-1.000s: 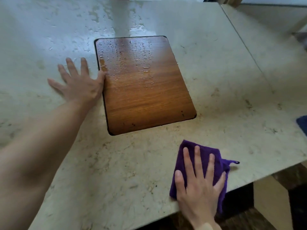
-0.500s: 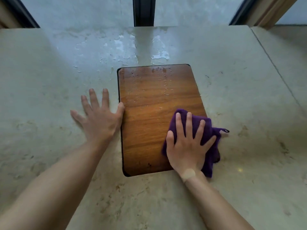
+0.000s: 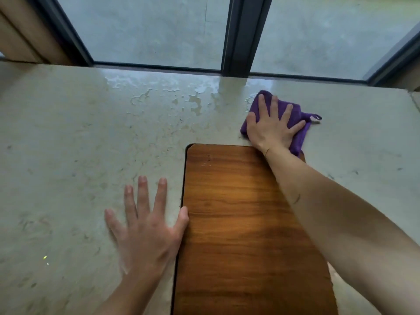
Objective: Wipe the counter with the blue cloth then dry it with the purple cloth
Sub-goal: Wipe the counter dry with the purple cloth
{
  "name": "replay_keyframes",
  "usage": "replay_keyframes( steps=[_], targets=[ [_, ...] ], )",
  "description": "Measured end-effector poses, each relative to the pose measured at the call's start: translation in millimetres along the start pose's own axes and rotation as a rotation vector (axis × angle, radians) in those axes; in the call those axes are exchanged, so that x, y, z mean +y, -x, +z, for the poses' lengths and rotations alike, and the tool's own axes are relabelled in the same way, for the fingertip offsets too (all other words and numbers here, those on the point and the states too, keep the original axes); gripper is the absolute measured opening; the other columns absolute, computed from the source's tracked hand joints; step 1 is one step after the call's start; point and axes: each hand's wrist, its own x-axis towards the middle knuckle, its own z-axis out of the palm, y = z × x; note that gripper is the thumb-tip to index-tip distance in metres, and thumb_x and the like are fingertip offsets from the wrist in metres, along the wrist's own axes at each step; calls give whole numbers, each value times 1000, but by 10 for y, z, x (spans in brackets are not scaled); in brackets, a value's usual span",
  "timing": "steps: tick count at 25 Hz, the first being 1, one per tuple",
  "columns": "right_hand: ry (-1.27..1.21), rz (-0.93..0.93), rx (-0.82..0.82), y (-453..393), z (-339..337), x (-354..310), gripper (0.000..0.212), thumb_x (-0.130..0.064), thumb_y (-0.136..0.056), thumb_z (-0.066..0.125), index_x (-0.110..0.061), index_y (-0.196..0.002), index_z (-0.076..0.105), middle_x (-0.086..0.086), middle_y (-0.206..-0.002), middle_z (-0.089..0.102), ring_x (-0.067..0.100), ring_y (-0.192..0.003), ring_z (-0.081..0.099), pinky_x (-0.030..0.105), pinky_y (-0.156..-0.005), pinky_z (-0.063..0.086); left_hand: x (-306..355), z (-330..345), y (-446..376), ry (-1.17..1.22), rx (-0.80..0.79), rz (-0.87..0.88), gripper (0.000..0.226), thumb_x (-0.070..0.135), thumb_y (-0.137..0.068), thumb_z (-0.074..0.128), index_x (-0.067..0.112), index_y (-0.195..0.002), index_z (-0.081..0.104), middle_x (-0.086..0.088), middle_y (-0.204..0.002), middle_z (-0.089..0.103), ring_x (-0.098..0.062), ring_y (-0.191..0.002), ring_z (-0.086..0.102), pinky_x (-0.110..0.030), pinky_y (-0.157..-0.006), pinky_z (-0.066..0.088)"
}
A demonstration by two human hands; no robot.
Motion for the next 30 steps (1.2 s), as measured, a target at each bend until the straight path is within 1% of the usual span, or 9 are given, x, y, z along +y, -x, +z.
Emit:
replay_keyframes(
  steps=[3, 7, 10, 14, 17, 21, 25, 26, 30],
  targets=[
    [13, -115, -48, -621, -169, -96, 60, -54, -101, 17, -43, -158, -1, -8, -169, -8, 33, -154, -12, 72, -114, -9, 8, 38, -6, -10, 12, 3, 80, 77, -86, 19, 41, -157, 12, 1, -168, 4, -26, -154, 5, -69, -115, 7],
    [114, -423, -93, -978, -268, -139, 56, -50, -102, 18, -50, -155, 1, -14, -168, -3, 27, -155, -6, 68, -117, -5, 12, 62, -34, -20, 38, 11, 79, 76, -86, 24, 40, -156, 18, -1, -167, 10, -28, -153, 10, -70, -114, 8],
    [161, -592, -103, -757, -211, -109, 55, -52, -102, 17, -53, -154, -1, -17, -167, -5, 24, -155, -8, 65, -119, -6, 1, 37, -24, -22, 26, -6, 80, 77, -85, 19, 42, -156, 10, 1, -168, 3, -26, -154, 2, -68, -115, 4],
    [165, -761, -106, -79, -83, -71, 54, -53, -103, 16, -56, -152, -6, -19, -166, -8, 21, -154, -12, 60, -120, -10, 10, -8, -12, -13, -21, -14, 80, 79, -85, 9, 44, -155, -5, 2, -167, -11, -24, -153, -10, -66, -116, -3],
    [170, -794, -123, 585, 38, 88, 54, -55, -103, 15, -56, -152, -8, -20, -165, -12, 20, -153, -16, 60, -119, -13, 14, -45, -16, 11, -28, -8, 80, 80, -85, 10, 44, -155, -4, 1, -167, -9, -25, -153, -9, -66, -116, -4],
    [204, -727, -129, 1551, 170, 351, 55, -57, -102, 13, -56, -151, -12, -22, -163, -17, 20, -152, -20, 62, -118, -12, 12, -74, -10, 67, -25, 4, 83, 82, -83, 12, 43, -156, 5, 2, -168, -3, -25, -153, -5, -66, -115, -5],
    [210, -692, -64, 2679, 349, 669, 55, -56, -102, 13, -51, -155, -3, -18, -166, -5, 25, -155, -7, 67, -118, 1, -49, -146, -32, 171, -103, 60, 82, 82, -85, 15, 41, -156, 16, 2, -168, -2, -26, -153, -8, -68, -112, -10],
    [206, -667, -72, 2971, 392, 759, 56, -56, -101, 13, -52, -155, -2, -18, -166, -5, 25, -155, -7, 68, -117, 0, -71, -169, -38, 203, -117, 86, 81, 82, -85, 16, 41, -155, 19, 2, -168, -1, -26, -153, -8, -68, -111, -12],
    [157, -473, -145, 4036, 494, 1007, 59, -58, -95, 11, -60, -148, -14, -29, -160, -21, 16, -150, -27, 67, -115, -13, -194, -289, -33, 396, -192, 180, 81, 83, -86, 26, 40, -153, 28, 7, -167, 10, -20, -154, -3, -65, -110, -17]
  ],
)
